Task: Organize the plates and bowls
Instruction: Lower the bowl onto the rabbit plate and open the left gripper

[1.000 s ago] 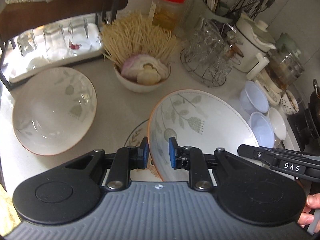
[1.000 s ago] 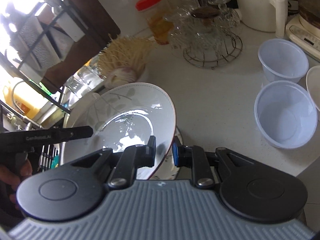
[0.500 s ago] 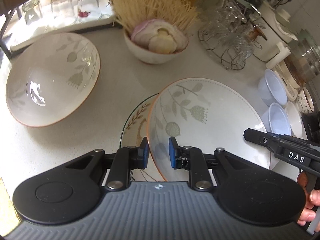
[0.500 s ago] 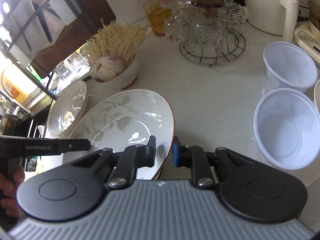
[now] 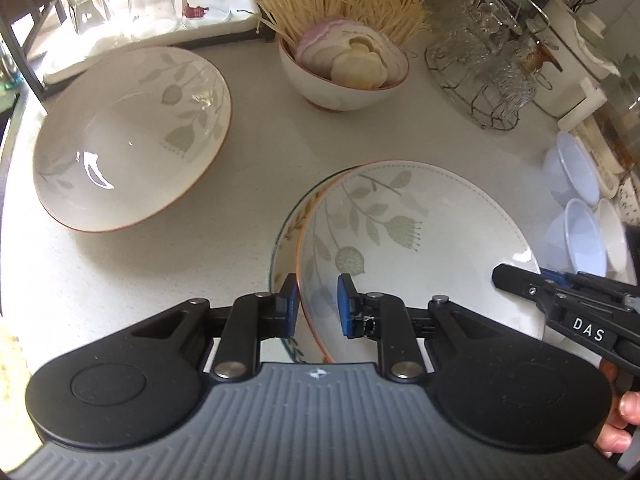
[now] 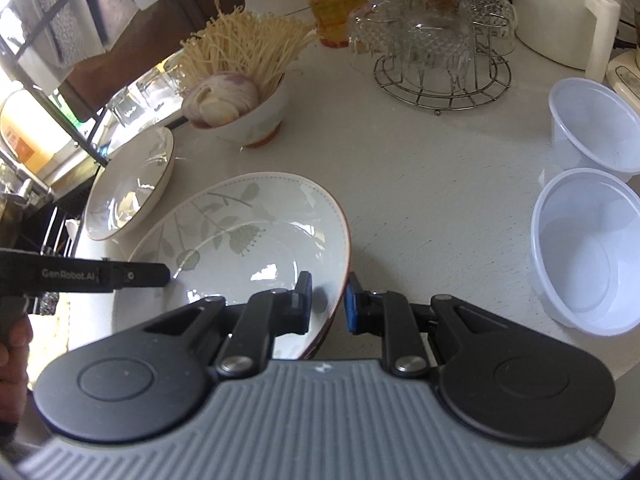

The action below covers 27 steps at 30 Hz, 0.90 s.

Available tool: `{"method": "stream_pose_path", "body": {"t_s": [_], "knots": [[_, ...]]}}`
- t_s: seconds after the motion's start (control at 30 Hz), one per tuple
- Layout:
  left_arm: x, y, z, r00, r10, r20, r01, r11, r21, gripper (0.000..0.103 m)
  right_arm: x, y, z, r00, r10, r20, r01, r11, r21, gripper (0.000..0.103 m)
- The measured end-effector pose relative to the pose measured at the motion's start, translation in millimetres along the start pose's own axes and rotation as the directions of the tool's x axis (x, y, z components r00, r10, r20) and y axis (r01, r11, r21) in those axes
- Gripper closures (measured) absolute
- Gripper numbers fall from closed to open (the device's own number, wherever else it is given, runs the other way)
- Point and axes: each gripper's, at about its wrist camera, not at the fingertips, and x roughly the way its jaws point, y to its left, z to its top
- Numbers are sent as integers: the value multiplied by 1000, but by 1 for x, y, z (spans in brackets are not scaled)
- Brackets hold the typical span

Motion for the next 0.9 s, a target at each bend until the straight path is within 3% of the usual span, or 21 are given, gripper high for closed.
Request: {"method": "stream_pose_path", "body": {"t_s": [0.4,0.67,0.9], "knots": [[-3,4,-2,1000,30,-4,-30,999,11,79,16,3,-7,999,-21,-42,21,1000,-1,83],[-18,14,-4,1000,13,26,-12,999,-44,78,14,5,-9,999,-30,-22,31,999,10,82],[-47,8,-7,995,2,95,3,998,-58,74,-9,8,-5,998,-51,47,51,999,7,81]]}}
